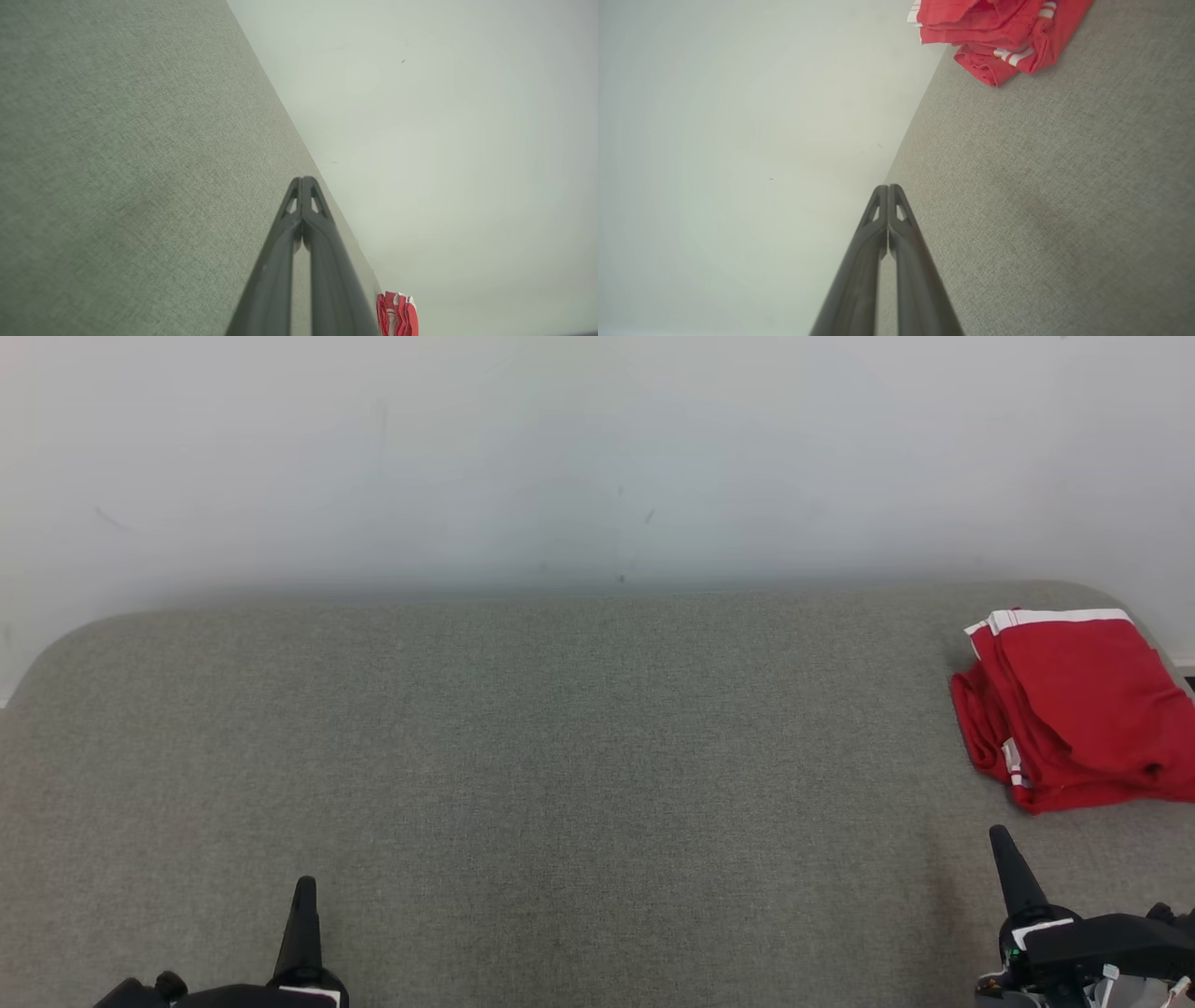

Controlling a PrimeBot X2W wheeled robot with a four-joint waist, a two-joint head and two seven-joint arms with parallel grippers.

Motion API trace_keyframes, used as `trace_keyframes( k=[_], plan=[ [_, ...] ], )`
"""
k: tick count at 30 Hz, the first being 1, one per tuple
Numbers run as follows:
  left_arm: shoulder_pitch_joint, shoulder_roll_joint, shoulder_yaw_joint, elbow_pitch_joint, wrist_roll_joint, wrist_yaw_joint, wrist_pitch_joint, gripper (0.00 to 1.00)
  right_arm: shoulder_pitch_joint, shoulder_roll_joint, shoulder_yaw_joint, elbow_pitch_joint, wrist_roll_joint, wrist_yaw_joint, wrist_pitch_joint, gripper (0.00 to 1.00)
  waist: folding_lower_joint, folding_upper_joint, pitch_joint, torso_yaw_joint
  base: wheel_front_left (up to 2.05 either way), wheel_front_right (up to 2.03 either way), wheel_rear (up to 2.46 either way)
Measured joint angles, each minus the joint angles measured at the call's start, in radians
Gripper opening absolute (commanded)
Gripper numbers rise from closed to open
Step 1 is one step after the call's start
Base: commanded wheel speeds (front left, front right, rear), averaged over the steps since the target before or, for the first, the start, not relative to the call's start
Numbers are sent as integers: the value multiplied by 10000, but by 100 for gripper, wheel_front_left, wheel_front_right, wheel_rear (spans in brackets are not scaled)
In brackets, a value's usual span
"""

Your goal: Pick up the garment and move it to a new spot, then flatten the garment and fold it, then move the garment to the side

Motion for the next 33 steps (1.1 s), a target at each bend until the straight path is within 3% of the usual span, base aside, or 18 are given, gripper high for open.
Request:
trace_keyframes(
  k=[33],
  plan=[
    [-622, -366, 109, 259, -2614, -522, 341, 0, -737, -21, -713, 362, 2836, 0, 1114, 0, 0, 0, 163, 58, 0, 0, 0]
  ],
)
